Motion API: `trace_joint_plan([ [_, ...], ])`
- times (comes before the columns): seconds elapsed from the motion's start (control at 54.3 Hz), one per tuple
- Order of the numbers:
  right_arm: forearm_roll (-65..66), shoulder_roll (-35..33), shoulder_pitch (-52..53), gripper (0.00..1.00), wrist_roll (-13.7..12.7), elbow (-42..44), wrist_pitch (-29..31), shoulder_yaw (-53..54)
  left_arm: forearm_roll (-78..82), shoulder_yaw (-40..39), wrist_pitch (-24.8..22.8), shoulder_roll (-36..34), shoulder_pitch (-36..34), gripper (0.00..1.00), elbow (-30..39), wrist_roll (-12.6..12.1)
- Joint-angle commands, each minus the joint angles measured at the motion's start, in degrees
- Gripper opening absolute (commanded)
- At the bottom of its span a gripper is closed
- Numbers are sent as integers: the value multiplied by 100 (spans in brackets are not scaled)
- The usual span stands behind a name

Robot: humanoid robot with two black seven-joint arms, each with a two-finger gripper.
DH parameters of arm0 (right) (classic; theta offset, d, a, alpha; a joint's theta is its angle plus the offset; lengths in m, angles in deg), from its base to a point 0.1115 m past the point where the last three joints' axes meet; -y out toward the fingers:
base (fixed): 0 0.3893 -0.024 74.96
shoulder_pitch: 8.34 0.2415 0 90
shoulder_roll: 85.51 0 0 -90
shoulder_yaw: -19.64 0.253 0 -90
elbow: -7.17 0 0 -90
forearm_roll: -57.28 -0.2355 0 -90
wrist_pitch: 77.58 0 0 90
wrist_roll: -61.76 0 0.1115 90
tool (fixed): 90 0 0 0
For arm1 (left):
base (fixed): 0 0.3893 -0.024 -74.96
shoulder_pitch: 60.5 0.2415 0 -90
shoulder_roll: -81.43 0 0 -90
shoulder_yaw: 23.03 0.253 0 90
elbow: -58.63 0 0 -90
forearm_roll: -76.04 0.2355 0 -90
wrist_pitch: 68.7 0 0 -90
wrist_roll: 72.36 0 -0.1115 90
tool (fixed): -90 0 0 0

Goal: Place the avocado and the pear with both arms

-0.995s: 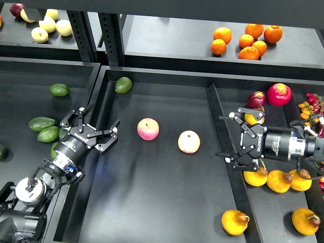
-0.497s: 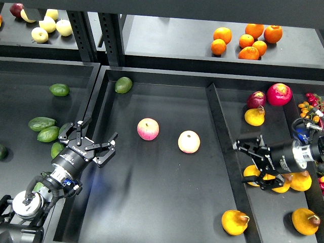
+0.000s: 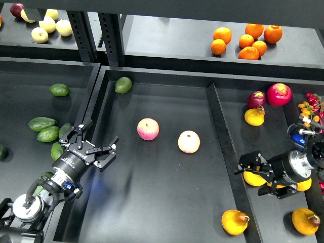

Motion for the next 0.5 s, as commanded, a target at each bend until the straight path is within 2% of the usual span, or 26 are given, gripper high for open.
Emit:
trace_joint_plan([
  [0.0,279,247,-7,100,0,66,-1,-195,0,6,0,0,-7,99,1,0],
  [0.258,482,643,-68,100,0,225,-1,-652,0,6,0,0,-16,99,53,0],
  [0.479,508,722,-59,99,0,295,-1,-898,0,-3,0,0,-16,99,62,0],
])
